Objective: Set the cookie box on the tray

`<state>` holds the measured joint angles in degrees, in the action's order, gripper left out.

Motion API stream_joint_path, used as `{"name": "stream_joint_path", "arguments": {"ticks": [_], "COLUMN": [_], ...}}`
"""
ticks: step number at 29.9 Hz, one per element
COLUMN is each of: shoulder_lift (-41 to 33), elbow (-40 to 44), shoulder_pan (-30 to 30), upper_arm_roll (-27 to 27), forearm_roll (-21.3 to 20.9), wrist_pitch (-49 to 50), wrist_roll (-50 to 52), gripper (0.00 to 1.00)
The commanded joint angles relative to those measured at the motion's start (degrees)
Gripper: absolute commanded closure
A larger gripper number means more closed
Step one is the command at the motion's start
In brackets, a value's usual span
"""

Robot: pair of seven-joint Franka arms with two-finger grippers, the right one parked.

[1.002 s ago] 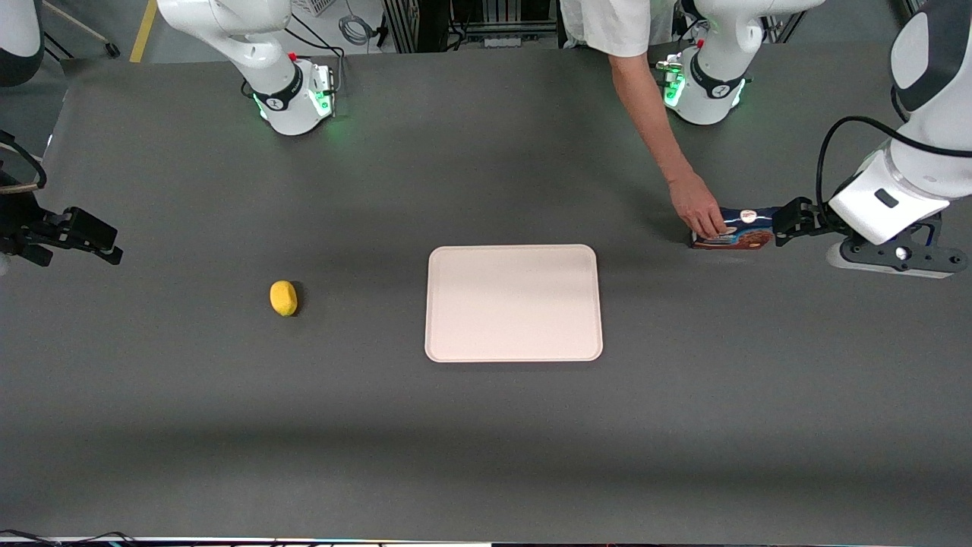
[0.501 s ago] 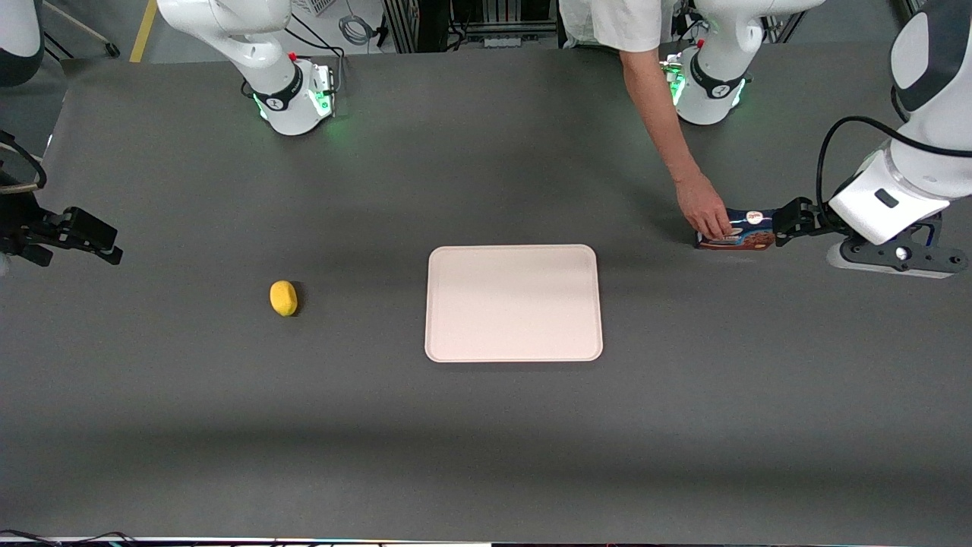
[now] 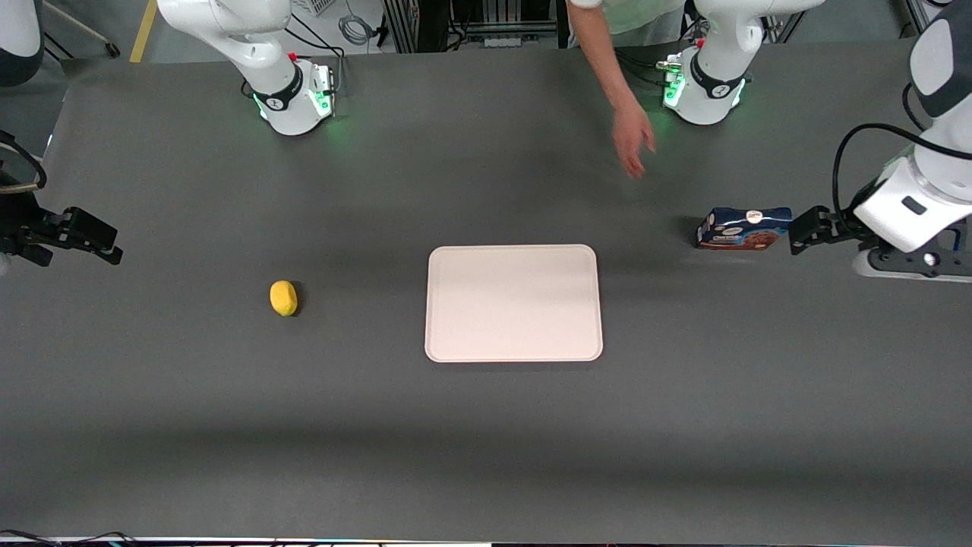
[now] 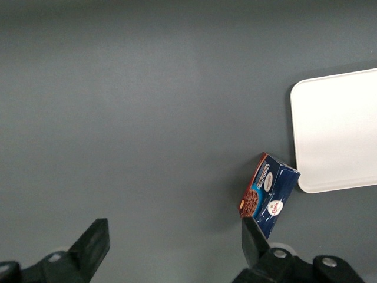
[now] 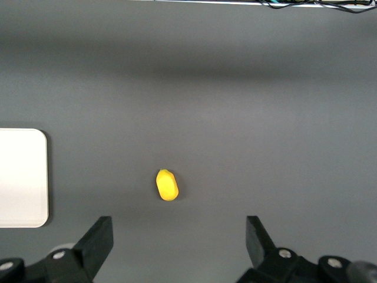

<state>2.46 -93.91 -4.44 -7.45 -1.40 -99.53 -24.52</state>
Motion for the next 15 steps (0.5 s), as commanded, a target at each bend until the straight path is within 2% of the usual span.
{"name": "stream_joint_path", "arguments": {"ticks": [1, 10, 15], "shoulder_lift": [1.31, 2.90, 2.55], "elbow": [1.36, 0.49, -2.06], "shoulder_pan": [0.31, 0.22, 0.22], "upper_arm_roll": [0.42, 0.68, 2.53], "forearm_roll": [-0.97, -2.55, -2.38], "wrist_pitch": [0.22, -4.09, -3.57], "wrist_roll": [-17.63, -49.98, -53.26], "gripper": [0.00, 0.00, 0.00]}}
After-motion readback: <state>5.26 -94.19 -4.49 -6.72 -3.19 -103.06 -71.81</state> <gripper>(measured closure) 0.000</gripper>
